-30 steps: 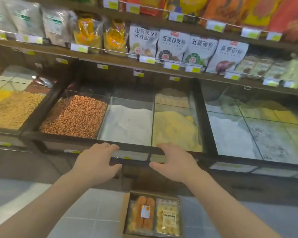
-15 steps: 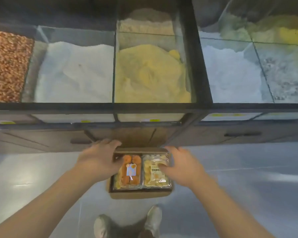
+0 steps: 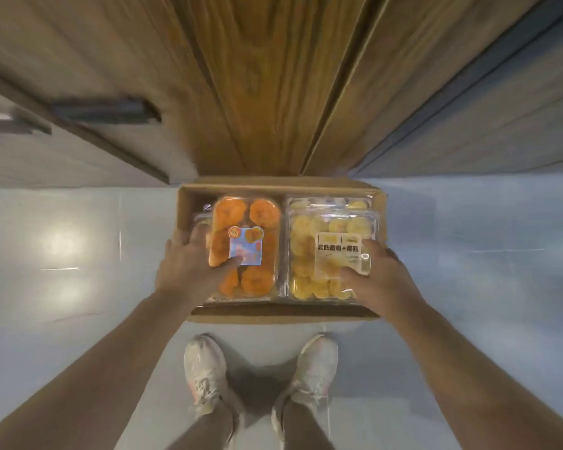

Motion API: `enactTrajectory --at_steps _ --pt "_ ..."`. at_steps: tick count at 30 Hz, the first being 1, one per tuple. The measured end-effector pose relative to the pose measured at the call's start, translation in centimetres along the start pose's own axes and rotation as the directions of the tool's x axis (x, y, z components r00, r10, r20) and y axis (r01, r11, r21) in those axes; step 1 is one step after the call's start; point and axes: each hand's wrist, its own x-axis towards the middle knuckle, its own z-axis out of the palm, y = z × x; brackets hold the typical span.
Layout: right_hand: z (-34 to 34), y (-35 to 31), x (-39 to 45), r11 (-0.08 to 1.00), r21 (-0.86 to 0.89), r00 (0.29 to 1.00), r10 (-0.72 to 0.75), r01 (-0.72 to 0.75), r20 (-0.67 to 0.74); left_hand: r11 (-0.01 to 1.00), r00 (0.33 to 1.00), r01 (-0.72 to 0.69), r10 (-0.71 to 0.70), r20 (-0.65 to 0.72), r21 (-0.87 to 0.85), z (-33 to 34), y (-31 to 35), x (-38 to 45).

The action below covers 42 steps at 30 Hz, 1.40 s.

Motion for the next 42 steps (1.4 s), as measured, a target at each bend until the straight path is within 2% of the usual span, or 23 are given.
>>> enactTrajectory --at_steps 3,6,9,13,16,19,21,24,27,30,36,40,42 --pt "3.4 2.9 3.9 0.997 0.052 0.998 0.059 -0.058 -0.018 0.996 0.997 0.073 -0.073 -0.005 -0.055 4.4 -2.3 3.2" --pt "5.3 4.6 6.3 0.995 0.034 0.989 0.098 -0.095 -0.108 0.989 0.992 0.112 -0.106 0.068 -0.1 6.8 -3.4 4.9" --pt "6.3 5.3 7.2 0.992 -0.034 0.968 0.11 -0.121 -0.224 0.974 0.981 0.155 -0.132 0.144 -0.163 7.6 -4.2 5.9" --pt "6.8 5.6 7.6 0.992 0.004 0.946 0.122 -0.126 -0.3 0.983 0.976 0.143 -0.12 0.183 -0.117 7.1 -4.2 7.1" --pt "6.9 5.2 7.9 0.984 0.061 0.94 0.178 -0.168 -0.289 0.991 0.969 0.113 -0.095 0.228 -0.068 7.1 -3.3 7.5" --pt "6.9 5.0 8.7 0.956 0.151 0.926 0.283 -0.251 -0.249 0.973 0.958 0.175 -0.133 0.255 -0.15 7.4 -3.2 7.6" --pt "7.0 5.2 9.0 0.931 0.201 0.91 0.346 -0.304 -0.229 0.962 0.963 0.162 -0.104 0.25 -0.221 8.1 -4.1 7.6" --pt "7.5 5.4 9.0 0.929 0.208 0.906 0.351 -0.305 -0.236 0.903 0.976 0.078 0.018 0.218 -0.423 9.0 -5.2 7.2" --pt "8.4 5.1 8.4 0.953 0.143 0.921 0.296 -0.267 -0.254 0.875 0.975 0.036 0.076 0.21 -0.484 8.6 -4.6 5.9" --pt "8.9 4.9 8.0 0.959 0.137 0.925 0.278 -0.249 -0.26 0.884 0.98 0.031 0.066 0.19 -0.467 8.5 -4.2 5.6" --pt "7.2 4.4 8.7 0.853 0.395 0.857 0.455 -0.341 -0.243 0.902 0.979 0.015 0.075 0.192 -0.431 7.6 -4.7 6.1" --pt "6.9 5.5 8.1 0.808 0.528 0.907 0.392 -0.261 -0.152 0.899 0.985 -0.011 0.085 0.152 -0.438 6.4 -5.9 5.6" --pt "7.0 6.4 7.7 0.789 0.576 0.943 0.32 -0.211 -0.092 0.918 0.994 0.012 0.032 0.105 -0.395 5.4 -6.2 5.0"
